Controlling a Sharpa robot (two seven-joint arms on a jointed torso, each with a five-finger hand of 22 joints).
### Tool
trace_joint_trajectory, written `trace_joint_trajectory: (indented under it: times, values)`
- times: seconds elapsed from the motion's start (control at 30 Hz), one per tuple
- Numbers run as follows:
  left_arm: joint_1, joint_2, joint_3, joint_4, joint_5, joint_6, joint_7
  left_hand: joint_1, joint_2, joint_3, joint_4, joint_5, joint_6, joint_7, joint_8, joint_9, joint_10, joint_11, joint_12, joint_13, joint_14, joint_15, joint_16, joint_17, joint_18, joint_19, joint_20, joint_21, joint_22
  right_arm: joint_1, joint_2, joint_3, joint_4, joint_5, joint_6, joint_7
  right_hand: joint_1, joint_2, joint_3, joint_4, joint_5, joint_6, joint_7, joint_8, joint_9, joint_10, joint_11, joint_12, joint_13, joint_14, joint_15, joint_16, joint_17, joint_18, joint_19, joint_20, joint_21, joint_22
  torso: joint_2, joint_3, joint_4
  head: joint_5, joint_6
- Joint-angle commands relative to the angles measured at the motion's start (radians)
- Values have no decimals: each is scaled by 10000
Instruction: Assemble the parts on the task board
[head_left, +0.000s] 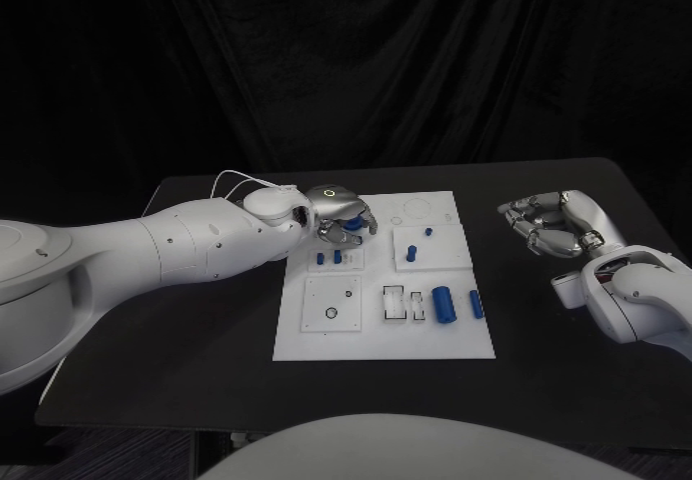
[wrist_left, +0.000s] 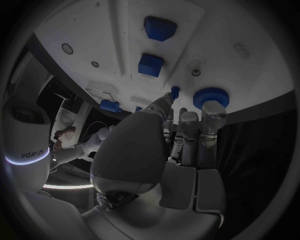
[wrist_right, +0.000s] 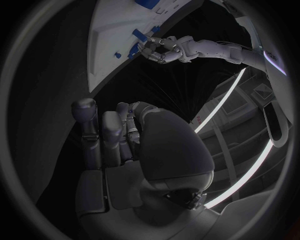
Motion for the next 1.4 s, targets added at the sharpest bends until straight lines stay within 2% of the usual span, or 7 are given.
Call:
trace_joint_trajectory:
  times: [0.03,0.23,0.53,0.8,1.17,1.4]
  values:
    - [-50,47,9,-49,-89,172,-32,-86,2,62,0,37,143,21,88,-16,108,-21,98,64,79,-3,41,-4,-180,62,-12,17,27,-22,-21,8,30,-75,71,-106,95,13,28,-29,45,21,35,66,13,-13,29,61,-17,-12,-1,-29,-1,77,-14,-10,-66,12,-16,5,-1,-18,0]
    - [-118,73,9,-104,-89,205,-24,-123,30,173,-16,74,719,223,327,67,346,-87,307,228,164,-48,121,67,-205,178,-30,116,143,-22,-26,8,31,-80,68,-109,95,13,28,-29,45,21,35,66,13,-13,29,61,-17,-12,-1,-29,-1,77,-14,-10,-66,12,-22,2,9,-49,0]
    - [-174,101,9,-198,-90,182,51,-140,66,290,-38,130,992,355,428,145,642,-221,416,306,247,-129,180,124,-229,282,-68,212,250,-22,-11,8,21,-82,74,-110,95,13,28,-29,45,21,35,66,13,-13,29,61,-17,-12,-1,-29,-1,77,-14,-10,-66,12,-26,1,-7,-33,0]
    - [-211,88,9,-274,-90,-290,215,-11,176,540,-176,267,1352,513,562,261,1280,-455,570,374,338,-301,213,151,-273,426,-141,380,419,-22,-28,8,22,-82,70,-111,95,13,28,-29,45,21,35,66,13,-13,29,61,-17,-12,-1,-29,-1,77,-14,-10,-66,12,-32,7,-7,-49,0]
    - [-235,-38,9,-278,-90,-973,190,99,260,764,-359,351,1514,591,550,327,2038,-475,644,387,492,-341,198,100,-329,630,-211,620,635,-22,-25,8,21,-82,78,-103,92,13,42,-40,58,18,37,66,15,-14,30,68,-26,-16,0,-34,-10,79,-15,-10,-80,16,-35,-1,-3,-56,0]
    - [-233,-423,9,100,-89,-1353,120,60,195,796,-401,427,1644,641,572,366,2180,-445,480,291,634,-343,220,170,-360,752,-235,764,739,-22,-37,8,18,-82,89,-106,91,14,48,-45,62,11,38,62,15,-16,31,70,-29,-19,0,-39,-17,80,-16,-10,-88,16,-38,6,3,-76,0]
